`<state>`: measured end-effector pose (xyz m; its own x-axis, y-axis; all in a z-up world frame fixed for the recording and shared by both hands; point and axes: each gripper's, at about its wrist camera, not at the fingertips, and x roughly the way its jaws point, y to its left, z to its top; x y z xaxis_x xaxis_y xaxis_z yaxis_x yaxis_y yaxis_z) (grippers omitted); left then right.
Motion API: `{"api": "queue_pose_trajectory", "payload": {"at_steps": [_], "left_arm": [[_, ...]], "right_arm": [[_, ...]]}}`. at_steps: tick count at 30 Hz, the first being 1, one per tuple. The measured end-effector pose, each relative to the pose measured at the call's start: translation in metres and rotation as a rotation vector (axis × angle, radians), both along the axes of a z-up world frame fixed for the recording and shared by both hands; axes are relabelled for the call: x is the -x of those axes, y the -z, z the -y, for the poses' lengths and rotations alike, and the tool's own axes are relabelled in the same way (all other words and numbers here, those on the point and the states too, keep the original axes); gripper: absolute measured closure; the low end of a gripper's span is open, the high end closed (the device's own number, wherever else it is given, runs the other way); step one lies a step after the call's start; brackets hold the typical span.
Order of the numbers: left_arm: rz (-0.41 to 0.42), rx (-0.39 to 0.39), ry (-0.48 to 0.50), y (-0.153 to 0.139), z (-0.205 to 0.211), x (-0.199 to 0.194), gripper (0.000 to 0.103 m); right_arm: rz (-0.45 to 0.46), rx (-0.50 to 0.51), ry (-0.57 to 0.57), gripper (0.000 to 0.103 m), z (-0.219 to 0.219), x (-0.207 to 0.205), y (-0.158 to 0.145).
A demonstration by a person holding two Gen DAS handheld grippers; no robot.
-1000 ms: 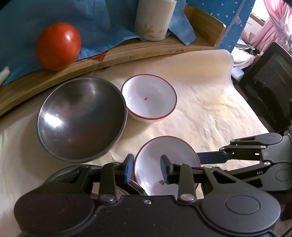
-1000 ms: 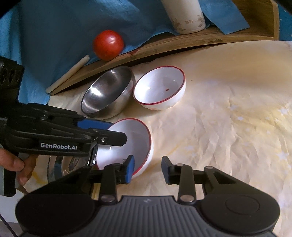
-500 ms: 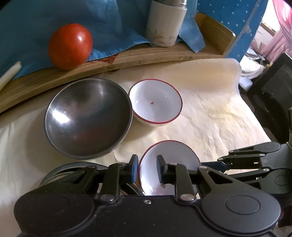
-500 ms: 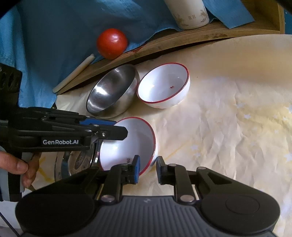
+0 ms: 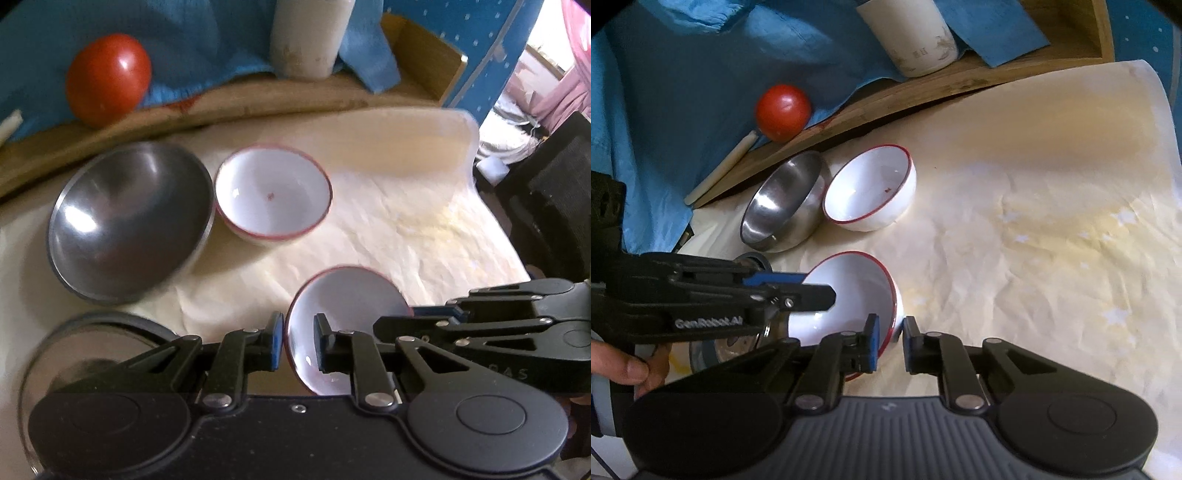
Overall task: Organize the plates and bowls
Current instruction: 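Lift the white red-rimmed bowl with both grippers, then carry the white bowl with both grippers over the large steel bowl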
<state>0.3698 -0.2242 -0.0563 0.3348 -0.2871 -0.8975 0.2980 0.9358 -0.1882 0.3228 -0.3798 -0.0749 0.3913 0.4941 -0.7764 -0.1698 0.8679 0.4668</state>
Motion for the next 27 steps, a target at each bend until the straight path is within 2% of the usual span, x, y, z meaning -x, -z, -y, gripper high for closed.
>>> {"api": "queue_pose_trajectory", "payload": {"at_steps": [2, 6, 13, 18, 27], "left_arm": [[-0.028, -0.004, -0.014, 0.007, 0.003, 0.003, 0.082], [-0.037, 0.027, -0.057, 0.009, -0.002, 0.003, 0.083], [-0.042, 0.046, -0.091, 0.007, -0.010, 0.003, 0.093], [-0.005, 0.069, -0.106, -0.006, -0.022, 0.003, 0.096], [0.098, 0.130, -0.168, -0.040, -0.063, -0.005, 0.096]], "right_arm": [[-0.003, 0.001, 0.004, 0.088, -0.001, 0.000, -0.001], [-0.007, 0.013, 0.014, 0.088, -0.002, 0.002, -0.002], [-0.030, 0.031, 0.062, 0.092, -0.006, -0.003, -0.004], [0.003, 0.043, 0.093, 0.095, -0.013, -0.008, -0.018], [0.075, 0.049, 0.079, 0.095, -0.045, -0.030, -0.047]]}}
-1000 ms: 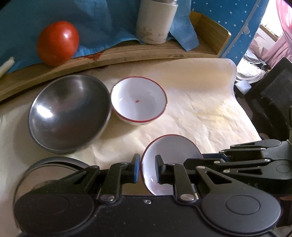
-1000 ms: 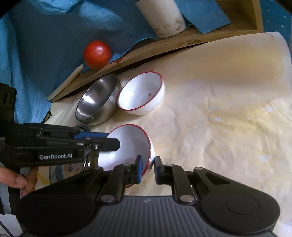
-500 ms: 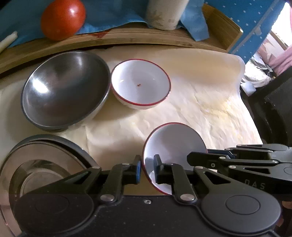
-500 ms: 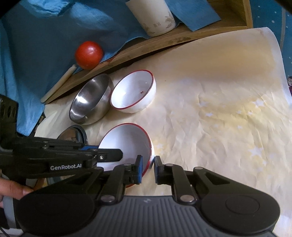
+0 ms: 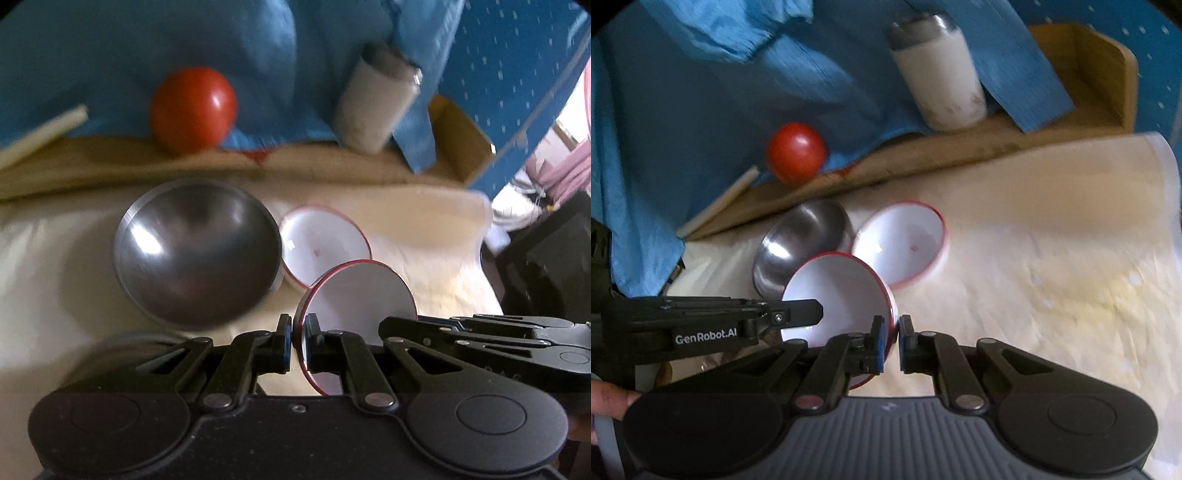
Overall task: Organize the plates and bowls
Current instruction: 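Carry the white bowl with both grippers over the large steel bowl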
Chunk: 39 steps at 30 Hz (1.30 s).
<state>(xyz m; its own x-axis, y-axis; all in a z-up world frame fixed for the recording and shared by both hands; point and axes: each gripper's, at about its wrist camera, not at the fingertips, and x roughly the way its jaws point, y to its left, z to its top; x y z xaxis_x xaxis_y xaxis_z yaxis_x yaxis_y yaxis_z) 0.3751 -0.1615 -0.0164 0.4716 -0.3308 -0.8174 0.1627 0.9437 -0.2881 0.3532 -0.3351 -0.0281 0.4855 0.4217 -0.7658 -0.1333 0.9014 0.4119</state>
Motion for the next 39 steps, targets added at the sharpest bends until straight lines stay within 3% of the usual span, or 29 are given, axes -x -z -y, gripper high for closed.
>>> {"api": "queue_pose_trajectory", "payload": {"at_steps": [7, 17, 30, 39], "left_arm": [[0.050, 0.000, -0.074, -0.015, -0.036, -0.018, 0.096], [0.010, -0.007, -0.128, 0.000, -0.076, -0.049, 0.096], [-0.070, -0.015, -0.105, 0.026, -0.084, -0.074, 0.095], [-0.069, -0.016, -0.085, 0.027, -0.080, -0.078, 0.094]], "right_arm": [[0.023, 0.011, -0.055, 0.095, -0.040, -0.034, -0.008], [-0.002, 0.036, -0.092, 0.095, -0.079, -0.067, 0.003], [-0.070, 0.063, -0.079, 0.094, -0.092, -0.085, 0.021], [-0.069, 0.055, -0.059, 0.093, -0.089, -0.085, 0.023]]}}
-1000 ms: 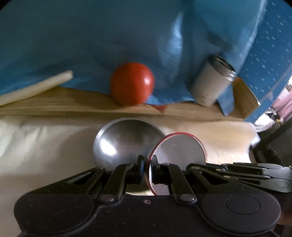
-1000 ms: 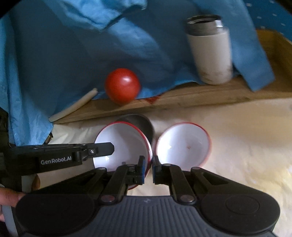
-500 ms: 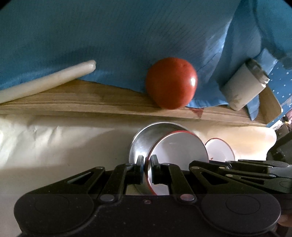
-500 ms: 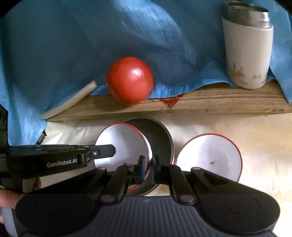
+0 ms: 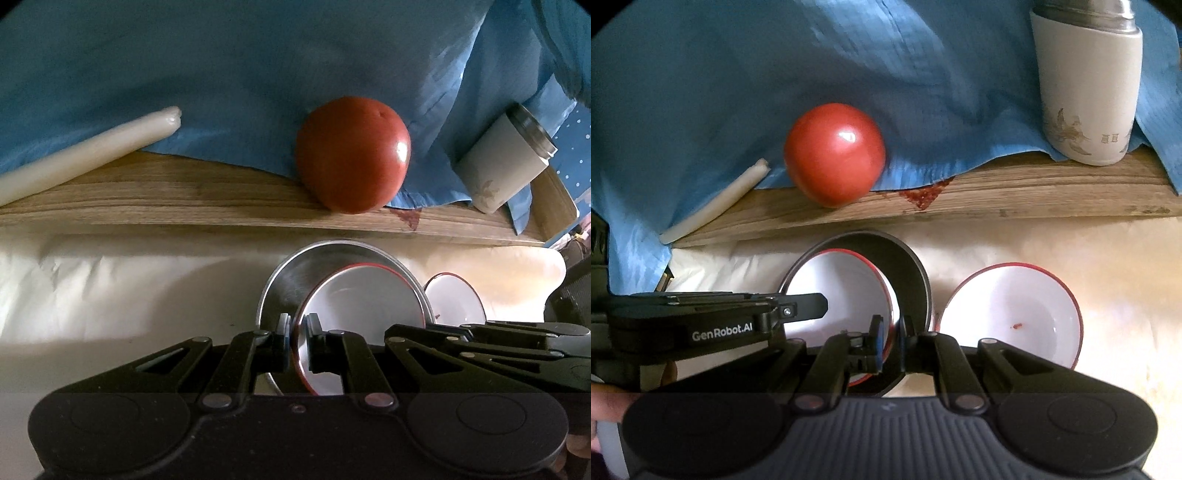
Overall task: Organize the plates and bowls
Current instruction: 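Carry the white bowl with both grippers over the large steel bowl, then lower the white bowl into the steel bowl and open both grippers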
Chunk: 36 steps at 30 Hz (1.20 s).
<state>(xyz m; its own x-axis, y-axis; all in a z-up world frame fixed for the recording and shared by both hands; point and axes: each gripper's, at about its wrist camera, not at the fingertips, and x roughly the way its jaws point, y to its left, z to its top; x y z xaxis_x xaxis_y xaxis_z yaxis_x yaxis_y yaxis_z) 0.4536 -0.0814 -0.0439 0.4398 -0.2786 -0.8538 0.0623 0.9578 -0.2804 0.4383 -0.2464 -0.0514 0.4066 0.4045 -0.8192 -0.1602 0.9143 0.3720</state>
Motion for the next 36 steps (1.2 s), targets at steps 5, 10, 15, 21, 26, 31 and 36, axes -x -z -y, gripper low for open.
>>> {"api": "queue_pose_trajectory", "payload": {"at_steps": [5, 10, 15, 21, 26, 31, 36], "left_arm": [[0.007, 0.000, 0.004, -0.002, -0.003, 0.004, 0.090], [0.008, -0.016, 0.002, -0.001, 0.001, 0.003, 0.089], [0.015, -0.040, -0.006, -0.003, 0.004, 0.004, 0.083], [0.030, -0.058, -0.022, -0.009, 0.006, 0.009, 0.073], [0.066, -0.053, -0.036, -0.020, 0.016, 0.020, 0.051], [0.107, -0.038, -0.044, -0.035, 0.028, 0.031, 0.034], [0.161, -0.001, -0.072, -0.048, 0.045, 0.043, 0.025]], "right_arm": [[0.004, -0.013, 0.002, 0.092, 0.006, 0.003, -0.002], [0.016, -0.033, 0.009, 0.090, 0.012, 0.008, -0.004], [0.045, -0.047, 0.022, 0.086, 0.018, 0.014, -0.009], [0.104, -0.060, 0.047, 0.077, 0.032, 0.027, -0.021], [0.177, -0.051, 0.086, 0.059, 0.047, 0.041, -0.036], [0.226, -0.040, 0.143, 0.042, 0.072, 0.055, -0.046], [0.261, -0.034, 0.207, 0.021, 0.103, 0.070, -0.053]]}}
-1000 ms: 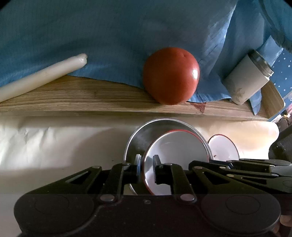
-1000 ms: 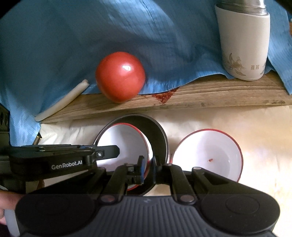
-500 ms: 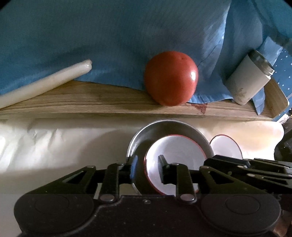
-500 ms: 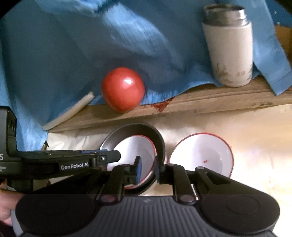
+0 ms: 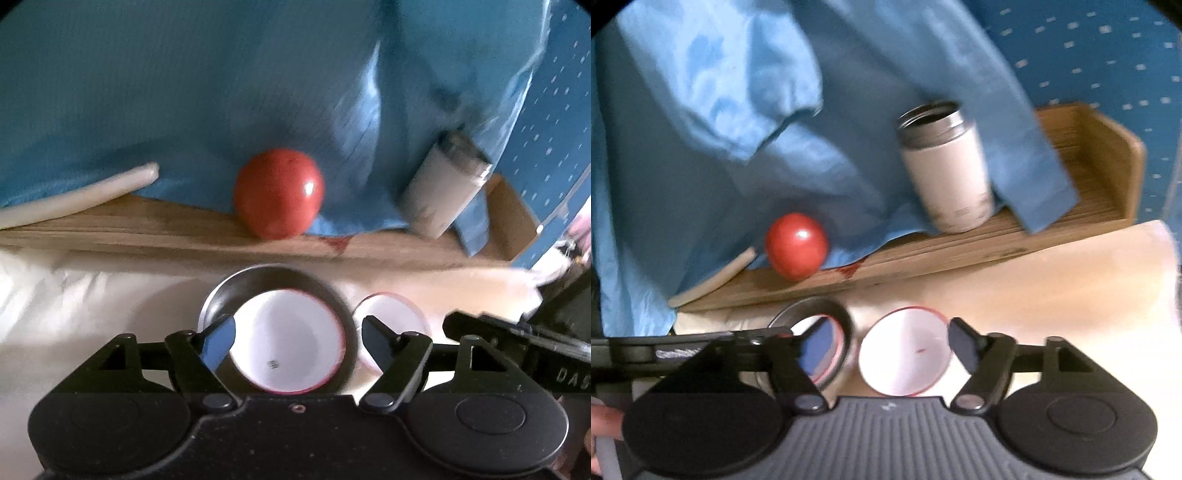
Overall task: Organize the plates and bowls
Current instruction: 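Lower the white bowl into the steel bowl and open both grippers, then move both grippers to the rim of the second white red-rimmed bowl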
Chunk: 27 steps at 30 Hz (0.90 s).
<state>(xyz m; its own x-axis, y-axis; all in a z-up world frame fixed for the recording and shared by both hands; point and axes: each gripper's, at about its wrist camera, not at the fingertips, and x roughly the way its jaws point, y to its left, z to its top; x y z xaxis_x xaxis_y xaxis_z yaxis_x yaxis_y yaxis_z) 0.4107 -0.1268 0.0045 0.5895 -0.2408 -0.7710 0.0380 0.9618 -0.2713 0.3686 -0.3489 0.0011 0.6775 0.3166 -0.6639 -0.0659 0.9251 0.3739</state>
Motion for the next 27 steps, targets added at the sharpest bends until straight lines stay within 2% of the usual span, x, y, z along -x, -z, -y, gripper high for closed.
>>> {"api": "queue_pose_trajectory", "payload": {"at_steps": [2, 4, 10, 16, 27], "left_arm": [[0.029, 0.034, -0.012, -0.006, 0.005, 0.004, 0.016], [0.056, 0.061, -0.021, -0.009, 0.014, 0.009, 0.013], [0.083, 0.097, -0.013, -0.014, 0.050, 0.011, 0.011], [0.072, 0.104, 0.019, -0.011, 0.087, 0.014, 0.001], [0.026, 0.099, -0.004, -0.002, 0.129, 0.022, 0.001]], "right_arm": [[0.009, 0.000, 0.016, 0.016, 0.012, 0.007, -0.001], [0.007, 0.000, 0.029, 0.012, 0.023, 0.012, 0.001], [0.003, -0.023, 0.063, 0.001, 0.058, 0.026, 0.005], [-0.010, -0.048, 0.100, 0.000, 0.093, 0.034, 0.010], [0.017, -0.029, 0.086, 0.000, 0.119, 0.041, 0.009]]}}
